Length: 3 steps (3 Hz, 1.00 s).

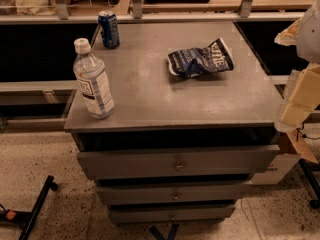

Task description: Move blue chip bag near pepsi can

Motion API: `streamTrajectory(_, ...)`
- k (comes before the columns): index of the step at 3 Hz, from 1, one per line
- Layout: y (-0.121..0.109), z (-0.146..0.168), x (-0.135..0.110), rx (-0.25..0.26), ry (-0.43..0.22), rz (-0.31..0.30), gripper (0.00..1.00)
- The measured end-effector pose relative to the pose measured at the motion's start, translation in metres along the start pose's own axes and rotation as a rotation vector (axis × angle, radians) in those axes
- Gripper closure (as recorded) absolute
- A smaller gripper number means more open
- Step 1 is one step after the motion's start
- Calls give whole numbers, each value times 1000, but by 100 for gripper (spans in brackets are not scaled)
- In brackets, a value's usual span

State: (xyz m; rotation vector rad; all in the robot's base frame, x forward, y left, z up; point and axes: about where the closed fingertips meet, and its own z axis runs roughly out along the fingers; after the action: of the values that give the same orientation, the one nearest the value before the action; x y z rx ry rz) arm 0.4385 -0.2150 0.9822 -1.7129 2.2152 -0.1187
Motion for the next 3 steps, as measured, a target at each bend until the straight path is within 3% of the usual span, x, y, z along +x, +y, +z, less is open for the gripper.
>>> streamTrajectory(2, -10, 2, 2, 18, 5, 12, 0)
streamTrajectory(3, -33, 11, 4, 32, 5, 32, 0)
